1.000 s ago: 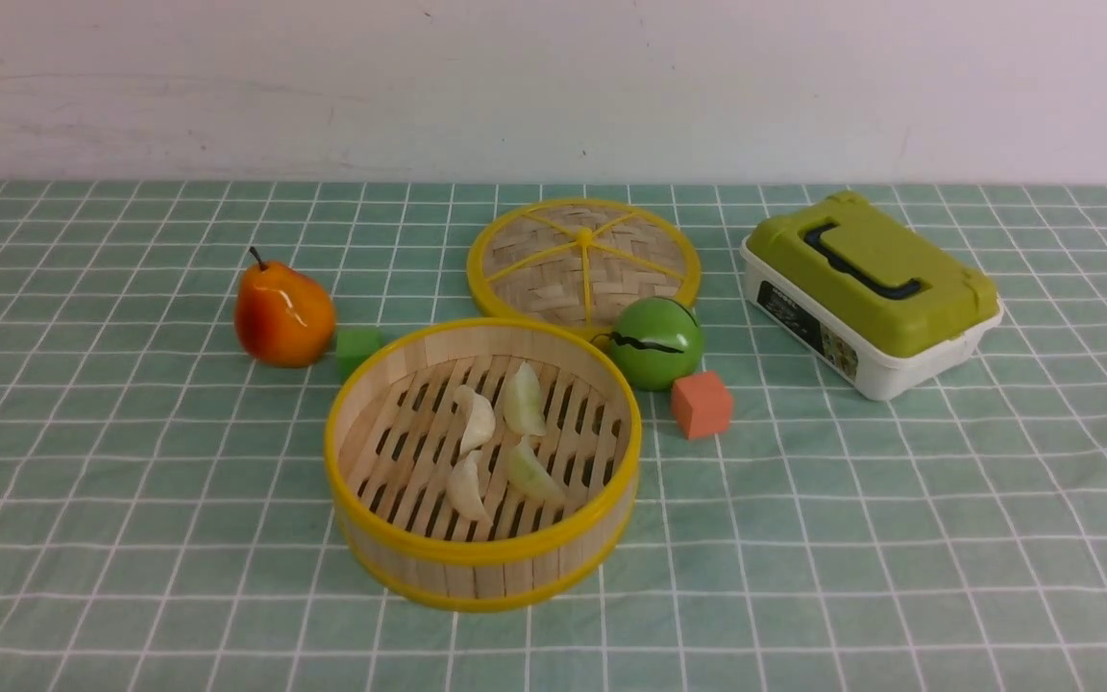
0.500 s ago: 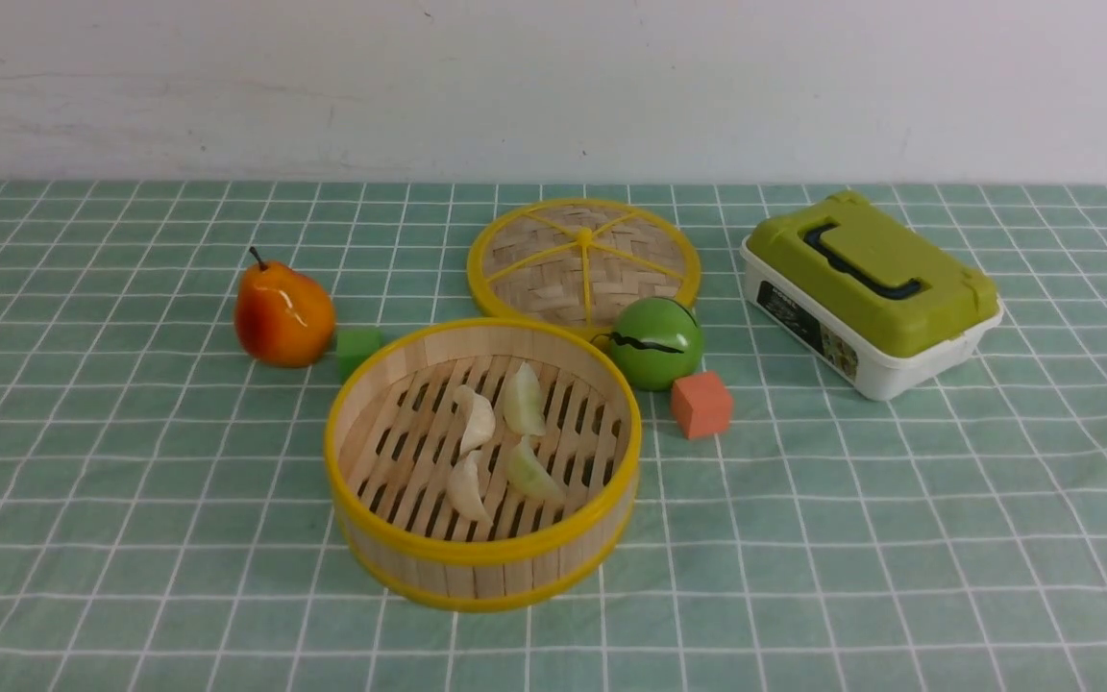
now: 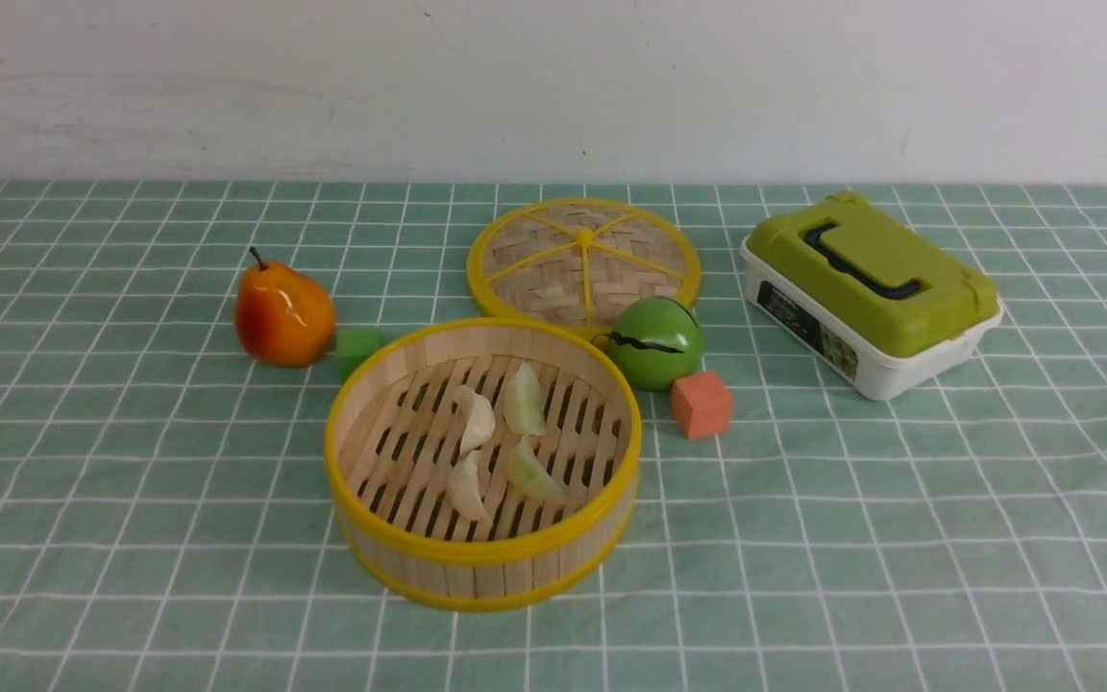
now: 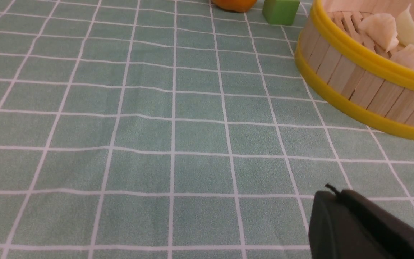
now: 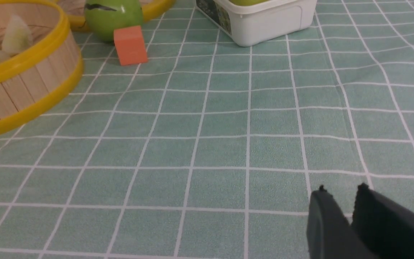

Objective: Put the dumplings into the steamer on the table with the blue tablecloth.

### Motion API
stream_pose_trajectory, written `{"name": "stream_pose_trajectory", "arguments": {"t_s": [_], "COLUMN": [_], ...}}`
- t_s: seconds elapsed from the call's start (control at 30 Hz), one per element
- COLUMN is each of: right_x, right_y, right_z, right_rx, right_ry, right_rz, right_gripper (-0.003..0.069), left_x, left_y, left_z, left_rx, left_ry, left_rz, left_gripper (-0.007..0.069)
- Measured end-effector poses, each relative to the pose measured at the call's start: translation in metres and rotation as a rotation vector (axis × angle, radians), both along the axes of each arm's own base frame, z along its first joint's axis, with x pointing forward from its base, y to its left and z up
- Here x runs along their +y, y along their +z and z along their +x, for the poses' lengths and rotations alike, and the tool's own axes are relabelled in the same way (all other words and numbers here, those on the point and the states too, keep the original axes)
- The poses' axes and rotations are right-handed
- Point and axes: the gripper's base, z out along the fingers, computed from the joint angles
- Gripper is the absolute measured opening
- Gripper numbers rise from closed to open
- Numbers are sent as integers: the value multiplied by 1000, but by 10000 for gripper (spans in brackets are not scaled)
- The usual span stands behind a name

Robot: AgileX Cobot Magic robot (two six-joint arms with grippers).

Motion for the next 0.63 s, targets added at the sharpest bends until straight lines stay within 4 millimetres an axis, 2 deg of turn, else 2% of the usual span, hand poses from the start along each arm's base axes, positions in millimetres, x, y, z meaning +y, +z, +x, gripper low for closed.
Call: {"name": "stream_pose_trajectory", "arguments": {"t_s": [0.63], "right_x": [0], "right_y": [0], "right_z": [0], "right_rx": [0], "right_ry": [0], "right_rz": [0], "right_gripper": [148], "left_x": [0], "left_y": [0], "left_z": [0], "left_rx": [0], "left_ry": [0], "left_rz": [0], "left_gripper": [-4]}}
